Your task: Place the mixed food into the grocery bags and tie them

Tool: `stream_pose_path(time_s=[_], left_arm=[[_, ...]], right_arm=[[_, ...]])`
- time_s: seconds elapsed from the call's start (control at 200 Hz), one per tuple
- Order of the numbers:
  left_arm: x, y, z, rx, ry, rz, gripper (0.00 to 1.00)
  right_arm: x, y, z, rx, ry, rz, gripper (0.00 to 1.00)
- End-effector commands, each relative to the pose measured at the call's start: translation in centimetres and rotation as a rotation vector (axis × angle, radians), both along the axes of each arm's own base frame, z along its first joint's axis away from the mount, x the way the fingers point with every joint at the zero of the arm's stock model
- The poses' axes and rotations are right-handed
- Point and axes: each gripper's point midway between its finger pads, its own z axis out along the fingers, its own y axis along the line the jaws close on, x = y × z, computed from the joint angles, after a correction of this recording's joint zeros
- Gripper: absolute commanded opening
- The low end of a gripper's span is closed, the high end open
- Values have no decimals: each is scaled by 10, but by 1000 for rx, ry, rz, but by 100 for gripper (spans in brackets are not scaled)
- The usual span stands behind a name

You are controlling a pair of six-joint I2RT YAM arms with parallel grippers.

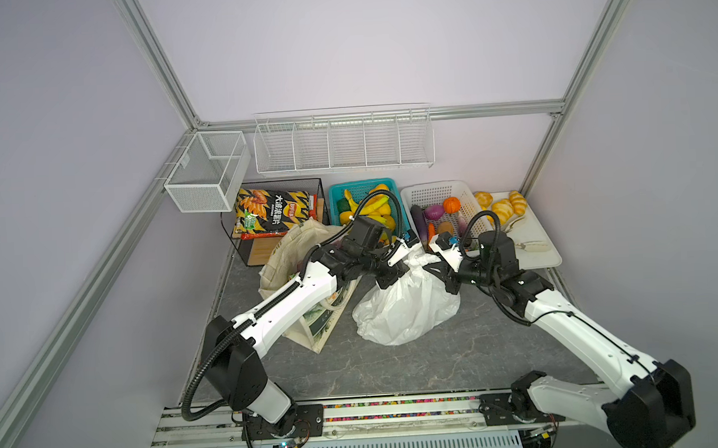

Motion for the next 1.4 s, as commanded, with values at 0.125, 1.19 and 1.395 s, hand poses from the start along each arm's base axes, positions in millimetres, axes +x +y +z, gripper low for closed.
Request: stream_pose_path(time_s=[0.125,1.19,1.395], left_arm=[[-5,5,24,-112,30,53,0],[-47,-61,35,-555,284,165,10],[-50,-67,22,-522,266,159,29]], right_arm=[[11,-12,-3,-94,-75,-108,6],[4,10,34,477,170,-10,6],[2,6,41,522,196,39,6]])
